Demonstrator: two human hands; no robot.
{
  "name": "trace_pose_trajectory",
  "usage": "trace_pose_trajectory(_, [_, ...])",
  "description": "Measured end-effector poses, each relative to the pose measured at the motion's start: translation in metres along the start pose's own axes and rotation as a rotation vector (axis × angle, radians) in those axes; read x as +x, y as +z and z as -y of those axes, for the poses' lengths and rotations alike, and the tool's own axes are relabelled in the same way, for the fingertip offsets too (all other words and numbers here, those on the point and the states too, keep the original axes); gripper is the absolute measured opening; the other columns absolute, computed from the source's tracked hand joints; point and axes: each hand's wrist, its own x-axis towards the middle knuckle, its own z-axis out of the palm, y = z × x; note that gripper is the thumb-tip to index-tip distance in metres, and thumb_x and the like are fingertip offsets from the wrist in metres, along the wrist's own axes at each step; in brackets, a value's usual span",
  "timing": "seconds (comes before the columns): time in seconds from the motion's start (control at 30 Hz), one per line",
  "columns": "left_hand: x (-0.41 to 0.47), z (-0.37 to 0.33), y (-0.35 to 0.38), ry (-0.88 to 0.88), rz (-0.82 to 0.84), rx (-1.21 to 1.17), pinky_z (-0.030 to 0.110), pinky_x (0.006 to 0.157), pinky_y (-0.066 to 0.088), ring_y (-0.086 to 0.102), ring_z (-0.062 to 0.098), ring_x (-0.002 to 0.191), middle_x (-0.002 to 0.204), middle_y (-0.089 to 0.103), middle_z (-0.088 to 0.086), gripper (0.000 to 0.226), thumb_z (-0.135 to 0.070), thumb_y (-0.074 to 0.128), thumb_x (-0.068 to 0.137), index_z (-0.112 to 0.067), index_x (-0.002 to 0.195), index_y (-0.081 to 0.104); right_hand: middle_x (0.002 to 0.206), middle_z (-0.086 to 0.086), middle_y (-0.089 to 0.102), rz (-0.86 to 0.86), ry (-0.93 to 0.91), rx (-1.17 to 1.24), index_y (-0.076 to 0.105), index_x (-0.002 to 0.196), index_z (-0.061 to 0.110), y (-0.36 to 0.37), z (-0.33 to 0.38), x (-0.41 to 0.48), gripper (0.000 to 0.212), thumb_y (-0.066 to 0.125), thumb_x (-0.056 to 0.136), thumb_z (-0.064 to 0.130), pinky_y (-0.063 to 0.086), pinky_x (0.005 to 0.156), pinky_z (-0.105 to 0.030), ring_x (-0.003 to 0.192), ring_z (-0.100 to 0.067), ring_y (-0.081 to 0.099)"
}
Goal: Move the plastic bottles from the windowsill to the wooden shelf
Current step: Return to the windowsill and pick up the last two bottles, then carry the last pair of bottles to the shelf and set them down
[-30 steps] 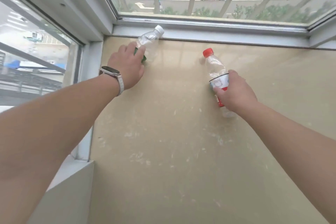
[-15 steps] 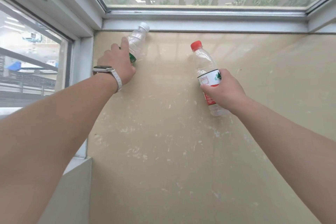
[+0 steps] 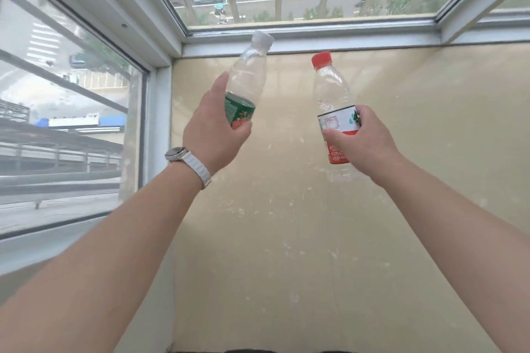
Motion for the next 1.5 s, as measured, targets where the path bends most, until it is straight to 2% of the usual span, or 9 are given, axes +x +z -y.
trace_pose_trajectory(0.13, [-0.031, -0.034, -0.03, 0.026, -0.026, -0.135, 0.035, 0.079, 0.052, 0.059, 0.016, 0.107, 0.128, 0.058, -0.007, 0.075, -0.035, 0.069, 0.08, -0.031, 0.147, 0.034, 0.098, 0.019, 0.062, -0.048, -0.042, 0.071, 0.05, 0.12, 0.031, -0.026, 0.009, -0.056, 0.046, 0.074, 0.081, 0.039, 0.049, 0.069, -0.024, 0.084, 0.002, 0.061])
trace_pose_trajectory(0.3, [-0.08, -0.078, -0.067, 0.064, -0.041, -0.218, 0.014, 0.063, 0.041, 0.06, 0.011, 0.09, 0.106, 0.058, -0.015, 0.063, -0.027, 0.072, 0.081, -0.03, 0.136, 0.043, 0.099, 0.019, 0.063, -0.118, -0.09, 0.17, 0.051, 0.122, 0.031, -0.061, 0.013, -0.13, 0.049, 0.076, 0.08, 0.037, 0.05, 0.071, -0.023, 0.085, 0.003, 0.063])
trace_pose_trajectory(0.67, [-0.183, -0.142, -0.129, 0.131, 0.038, -0.554, 0.034, 0.078, 0.06, 0.07, 0.004, 0.082, 0.107, 0.064, -0.015, 0.072, -0.019, 0.078, 0.075, -0.03, 0.138, 0.044, 0.104, 0.012, 0.066, -0.283, -0.247, 0.37, 0.053, 0.121, 0.032, -0.112, 0.014, -0.28, 0.048, 0.078, 0.079, 0.034, 0.055, 0.077, -0.027, 0.09, -0.005, 0.068])
trace_pose_trajectory(0.8, [-0.205, -0.163, -0.138, 0.177, 0.082, -0.595, 0.006, 0.059, 0.047, 0.062, -0.016, 0.071, 0.112, 0.065, -0.007, 0.074, -0.018, 0.079, 0.08, -0.025, 0.143, 0.041, 0.107, 0.006, 0.067, -0.327, -0.263, 0.441, 0.054, 0.12, 0.029, -0.12, 0.01, -0.321, 0.048, 0.079, 0.079, 0.03, 0.059, 0.083, -0.036, 0.09, -0.009, 0.07])
trace_pose_trajectory(0.9, [-0.217, -0.175, -0.136, 0.234, 0.177, -0.67, 0.009, 0.058, 0.048, 0.066, -0.008, 0.075, 0.113, 0.066, -0.004, 0.069, -0.015, 0.078, 0.081, -0.029, 0.139, 0.042, 0.108, 0.002, 0.069, -0.369, -0.264, 0.509, 0.055, 0.117, 0.027, -0.123, 0.001, -0.348, 0.046, 0.08, 0.079, 0.026, 0.059, 0.083, -0.042, 0.09, -0.014, 0.072])
trace_pose_trajectory(1.13, [-0.248, -0.21, -0.107, 0.363, 0.409, -0.715, 0.015, 0.066, 0.053, 0.071, 0.001, 0.083, 0.113, 0.069, -0.001, 0.058, -0.009, 0.078, 0.081, -0.034, 0.124, 0.048, 0.103, -0.005, 0.068, -0.533, -0.218, 0.626, 0.053, 0.122, 0.012, -0.134, -0.03, -0.413, 0.042, 0.074, 0.086, 0.01, 0.054, 0.058, -0.02, 0.074, -0.008, 0.072])
trace_pose_trajectory(1.23, [-0.264, -0.228, -0.097, 0.377, 0.47, -0.746, 0.024, 0.075, 0.058, 0.073, 0.01, 0.089, 0.114, 0.07, 0.001, 0.066, -0.01, 0.08, 0.079, -0.023, 0.135, 0.049, 0.094, -0.002, 0.068, -0.571, -0.195, 0.654, 0.051, 0.122, 0.008, -0.142, -0.048, -0.432, 0.04, 0.071, 0.087, 0.007, 0.053, 0.054, -0.018, 0.068, -0.006, 0.071])
trace_pose_trajectory(1.33, [-0.279, -0.248, -0.093, 0.391, 0.484, -0.763, 0.03, 0.079, 0.059, 0.074, 0.013, 0.09, 0.113, 0.07, 0.001, 0.069, -0.016, 0.082, 0.072, -0.027, 0.131, 0.049, 0.095, 0.001, 0.068, -0.604, -0.202, 0.651, 0.051, 0.123, 0.01, -0.159, -0.061, -0.441, 0.04, 0.071, 0.087, 0.009, 0.052, 0.055, -0.016, 0.068, -0.003, 0.07])
trace_pose_trajectory(1.5, [-0.299, -0.29, -0.081, 0.42, 0.49, -0.739, 0.014, 0.061, 0.051, 0.073, 0.01, 0.087, 0.115, 0.069, 0.002, 0.065, -0.012, 0.081, 0.079, -0.025, 0.133, 0.048, 0.098, -0.001, 0.066, -0.639, -0.23, 0.679, 0.052, 0.121, 0.012, -0.198, -0.083, -0.453, 0.038, 0.07, 0.088, 0.009, 0.052, 0.055, -0.015, 0.068, 0.0, 0.07])
